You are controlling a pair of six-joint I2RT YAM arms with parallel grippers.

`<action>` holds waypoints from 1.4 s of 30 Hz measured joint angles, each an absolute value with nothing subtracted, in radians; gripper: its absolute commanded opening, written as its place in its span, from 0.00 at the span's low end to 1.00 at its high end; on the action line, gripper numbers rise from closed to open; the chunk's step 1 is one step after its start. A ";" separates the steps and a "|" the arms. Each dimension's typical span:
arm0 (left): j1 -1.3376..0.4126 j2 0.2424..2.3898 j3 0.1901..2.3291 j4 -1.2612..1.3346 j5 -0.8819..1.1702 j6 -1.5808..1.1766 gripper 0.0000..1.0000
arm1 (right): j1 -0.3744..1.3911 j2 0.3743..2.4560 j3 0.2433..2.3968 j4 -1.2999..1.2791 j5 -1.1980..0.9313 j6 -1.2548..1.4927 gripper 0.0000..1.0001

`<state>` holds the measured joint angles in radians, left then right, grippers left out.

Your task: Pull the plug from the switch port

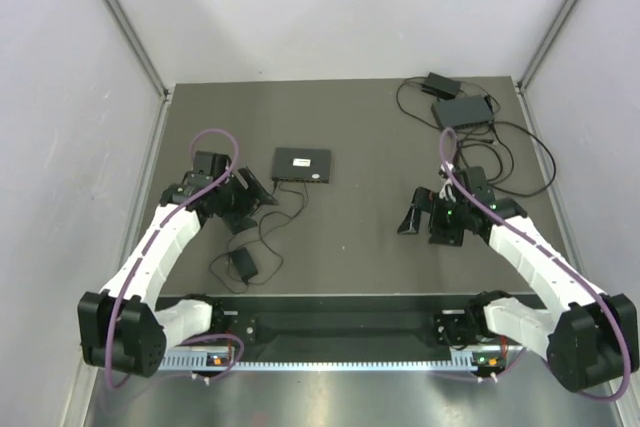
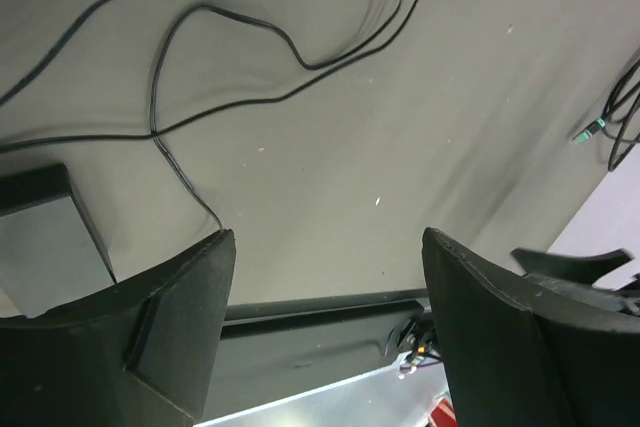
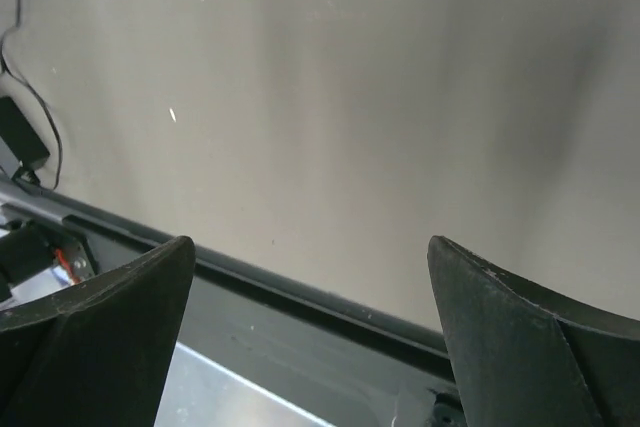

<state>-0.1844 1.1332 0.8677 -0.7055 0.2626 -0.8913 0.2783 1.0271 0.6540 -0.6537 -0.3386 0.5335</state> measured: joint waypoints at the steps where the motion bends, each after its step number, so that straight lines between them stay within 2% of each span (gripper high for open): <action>1: -0.184 1.131 0.868 -0.719 0.267 -0.889 0.79 | 0.278 1.040 0.677 -0.660 -0.332 0.519 1.00; 3: -0.184 1.120 0.868 -0.722 0.277 -0.884 0.79 | 0.278 1.064 0.727 -0.671 -0.330 0.488 1.00; 8: -0.184 1.114 0.868 -0.697 0.300 -0.860 0.70 | 0.278 1.130 0.834 -0.657 -0.381 0.427 1.00; 11: -0.184 1.144 0.871 -0.688 0.300 -0.838 0.69 | 0.278 1.182 0.865 -0.636 -0.429 0.412 1.00; 21: -0.174 1.394 1.008 -0.640 0.266 -0.721 0.67 | 0.278 1.288 0.951 -0.627 -0.540 0.403 1.00; 26: -0.148 1.607 1.134 -0.620 0.267 -0.669 0.60 | 0.278 1.288 0.971 -0.621 -0.564 0.401 1.00; 29: -0.144 1.703 1.221 -0.620 0.259 -0.642 0.50 | 0.278 1.288 0.979 -0.625 -0.570 0.400 1.00; 35: -0.144 1.814 1.300 -0.622 0.244 -0.586 0.38 | 0.278 1.288 0.984 -0.626 -0.570 0.400 1.00; 42: -0.144 1.845 1.285 -0.621 0.233 -0.545 0.36 | 0.278 1.288 0.983 -0.626 -0.569 0.400 1.00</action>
